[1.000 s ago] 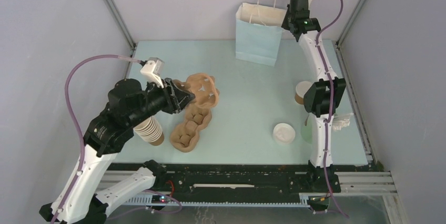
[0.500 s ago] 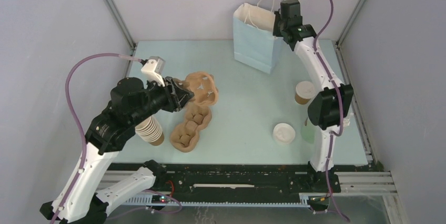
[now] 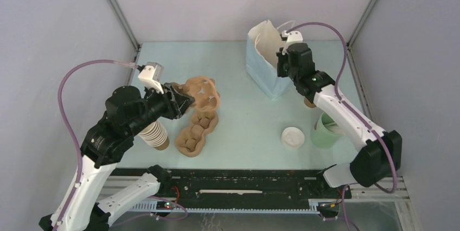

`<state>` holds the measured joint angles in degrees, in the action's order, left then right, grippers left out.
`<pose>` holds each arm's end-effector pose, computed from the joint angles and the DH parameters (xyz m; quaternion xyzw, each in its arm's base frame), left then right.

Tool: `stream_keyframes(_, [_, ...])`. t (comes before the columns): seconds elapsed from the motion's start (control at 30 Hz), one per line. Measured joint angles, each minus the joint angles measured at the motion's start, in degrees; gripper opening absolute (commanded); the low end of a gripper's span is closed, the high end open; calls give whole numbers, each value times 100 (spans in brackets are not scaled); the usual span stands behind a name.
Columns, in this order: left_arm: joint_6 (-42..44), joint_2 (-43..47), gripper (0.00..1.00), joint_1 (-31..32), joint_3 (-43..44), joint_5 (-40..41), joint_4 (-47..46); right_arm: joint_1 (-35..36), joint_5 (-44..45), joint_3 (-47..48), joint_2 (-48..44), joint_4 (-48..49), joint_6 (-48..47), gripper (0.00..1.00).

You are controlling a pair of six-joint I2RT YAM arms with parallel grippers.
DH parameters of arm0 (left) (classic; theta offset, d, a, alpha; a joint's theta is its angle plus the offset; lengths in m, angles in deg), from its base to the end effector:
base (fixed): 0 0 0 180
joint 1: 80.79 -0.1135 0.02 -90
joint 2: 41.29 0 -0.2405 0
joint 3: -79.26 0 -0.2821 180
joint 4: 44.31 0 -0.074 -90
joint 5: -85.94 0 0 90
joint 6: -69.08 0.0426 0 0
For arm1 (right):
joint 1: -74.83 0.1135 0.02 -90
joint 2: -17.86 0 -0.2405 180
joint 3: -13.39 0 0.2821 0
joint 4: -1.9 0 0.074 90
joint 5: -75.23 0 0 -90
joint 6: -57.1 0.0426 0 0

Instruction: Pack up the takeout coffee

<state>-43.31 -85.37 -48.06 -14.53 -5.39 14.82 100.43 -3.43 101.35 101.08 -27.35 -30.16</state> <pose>0.1407 -0.0916 0.4360 0.0793 0.7999 -0.2835 0.5230 0.3446 0.1558 0.3276 -0.1135 0.8310 0.0512 0.5422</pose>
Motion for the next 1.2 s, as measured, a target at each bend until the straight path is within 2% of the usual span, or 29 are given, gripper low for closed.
stream_keyframes(0.1, [2,76,3,0,0,24,44,17,256,-310,-428,-57,455,3])
stream_keyframes(0.17, [0,103,3,0,0,31,42,26,645,-343,-621,-341,1154,3])
stream_keyframes(0.3, [-2,96,3,0,-13,7,37,26,1316,-330,-776,-1040,2586,11])
stream_keyframes(0.43, [-4,96,3,0,-48,-70,-24,28,1526,-284,-769,-1427,3327,19])
stream_keyframes(0.5, [-4,96,3,0,-79,-90,-50,37,1665,-155,-710,-1663,3554,28])
stream_keyframes(0.63, [-7,118,3,0,-131,-101,-72,37,1917,260,-468,-2011,3814,64])
stream_keyframes(0.73, [-7,188,3,0,-221,-101,-90,24,2092,748,-160,-2343,3871,75])
stream_keyframes(0.97, [-2,227,2,0,-295,-98,-87,-122,2273,2009,809,-3279,3873,79])
stream_keyframes(1.2, [4,289,2,0,-297,-76,-90,-229,2356,2109,1110,-3810,3877,65])
